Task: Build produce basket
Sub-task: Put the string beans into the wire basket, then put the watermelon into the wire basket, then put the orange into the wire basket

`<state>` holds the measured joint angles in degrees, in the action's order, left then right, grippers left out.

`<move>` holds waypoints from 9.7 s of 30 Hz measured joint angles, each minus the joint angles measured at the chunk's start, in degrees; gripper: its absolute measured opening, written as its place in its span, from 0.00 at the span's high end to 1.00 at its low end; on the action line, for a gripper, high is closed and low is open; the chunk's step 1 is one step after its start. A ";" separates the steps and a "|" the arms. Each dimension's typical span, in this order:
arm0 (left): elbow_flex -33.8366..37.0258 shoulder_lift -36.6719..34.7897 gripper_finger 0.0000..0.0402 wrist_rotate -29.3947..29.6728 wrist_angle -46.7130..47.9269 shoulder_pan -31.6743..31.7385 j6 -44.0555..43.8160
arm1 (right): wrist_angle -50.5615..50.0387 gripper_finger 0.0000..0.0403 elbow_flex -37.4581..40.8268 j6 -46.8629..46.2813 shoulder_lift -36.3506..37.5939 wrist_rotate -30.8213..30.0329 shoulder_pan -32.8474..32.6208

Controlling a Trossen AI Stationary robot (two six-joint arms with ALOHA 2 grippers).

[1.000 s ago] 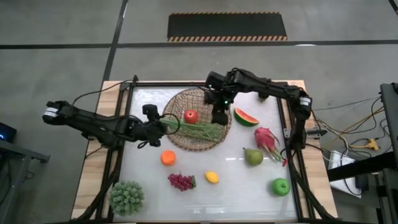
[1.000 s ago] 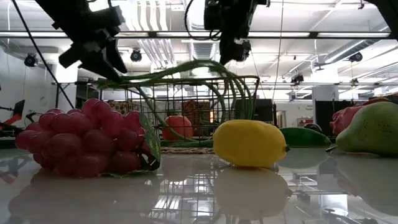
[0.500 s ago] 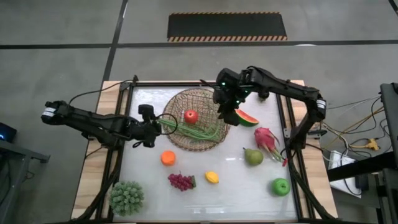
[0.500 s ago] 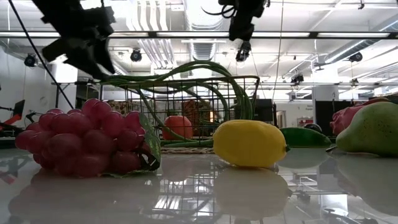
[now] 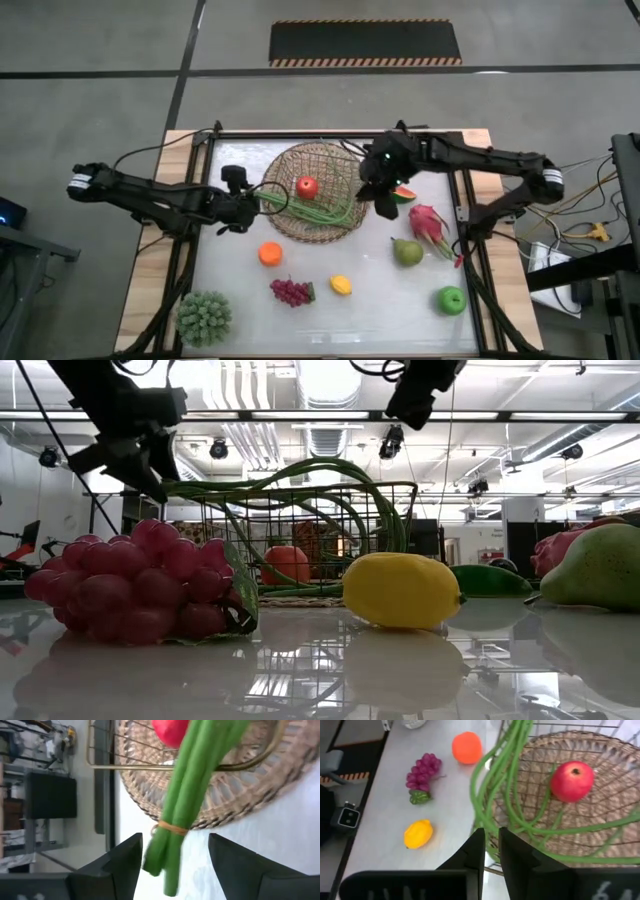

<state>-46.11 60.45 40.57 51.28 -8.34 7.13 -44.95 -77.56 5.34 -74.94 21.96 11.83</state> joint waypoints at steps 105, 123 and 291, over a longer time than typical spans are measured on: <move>-63.06 47.53 0.53 -13.79 35.54 15.60 5.26 | 51.07 0.89 37.99 -9.81 14.89 -20.22 -25.20; -28.79 22.87 0.53 -23.02 -23.99 -2.68 5.48 | 71.42 0.89 53.53 -16.09 14.87 -26.62 -25.32; 9.03 -4.86 0.53 -17.61 -70.15 6.81 25.90 | 7.66 0.45 -1.93 1.32 -14.04 -18.52 2.83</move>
<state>-37.08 55.59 22.96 -18.87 -1.52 33.03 -37.29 -79.48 6.66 -88.99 3.44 14.66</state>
